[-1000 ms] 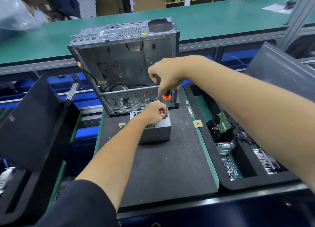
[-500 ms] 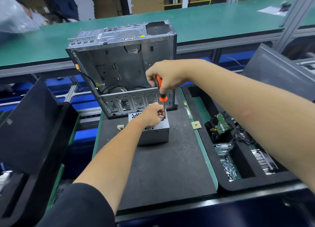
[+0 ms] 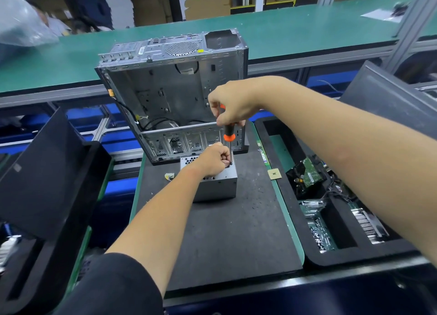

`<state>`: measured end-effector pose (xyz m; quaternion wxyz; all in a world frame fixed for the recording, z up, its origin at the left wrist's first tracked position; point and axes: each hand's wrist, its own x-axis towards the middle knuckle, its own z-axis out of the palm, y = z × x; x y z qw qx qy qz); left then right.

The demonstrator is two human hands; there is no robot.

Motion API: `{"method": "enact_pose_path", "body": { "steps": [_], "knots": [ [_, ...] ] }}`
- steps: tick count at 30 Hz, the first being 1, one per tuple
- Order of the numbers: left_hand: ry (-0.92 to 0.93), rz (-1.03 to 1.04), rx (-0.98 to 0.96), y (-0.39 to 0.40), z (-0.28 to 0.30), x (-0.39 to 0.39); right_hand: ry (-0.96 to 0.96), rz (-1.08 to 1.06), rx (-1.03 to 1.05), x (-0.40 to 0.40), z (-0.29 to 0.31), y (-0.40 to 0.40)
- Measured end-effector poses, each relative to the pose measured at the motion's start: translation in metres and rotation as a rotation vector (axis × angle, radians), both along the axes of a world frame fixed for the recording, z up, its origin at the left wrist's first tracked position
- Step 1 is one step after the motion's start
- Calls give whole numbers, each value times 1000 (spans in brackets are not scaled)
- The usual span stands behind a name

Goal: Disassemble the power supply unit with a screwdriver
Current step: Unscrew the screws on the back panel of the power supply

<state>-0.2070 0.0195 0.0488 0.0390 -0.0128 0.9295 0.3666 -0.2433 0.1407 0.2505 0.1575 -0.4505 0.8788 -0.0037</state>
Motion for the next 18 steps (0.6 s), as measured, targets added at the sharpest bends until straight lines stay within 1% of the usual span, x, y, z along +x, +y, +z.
{"method": "enact_pose_path", "body": {
  "steps": [3,8,10,12,13,15,16,18],
  "knots": [
    [1,4,-8,-1,-1,0,-45,30,-59,-2,0,5],
    [-6,-3,-13,0,-2,-1,-59,16,-21,3,-3,3],
    [5,-3,-23,-1,-2,-1,11,-14,7,3,-4,0],
    [23,-9,-22,-1,-1,0,155,-55,76,4,-4,-2],
    [25,-14,-19,-1,-1,1,216,-45,100,3,-5,-3],
    [23,-13,-18,0,0,1,256,1,116,2,-7,-5],
    [27,-11,-17,0,0,1,229,21,94,1,-8,-6],
    [32,-10,-23,0,0,1,116,61,-9,-1,-9,-4]
  ]
}}
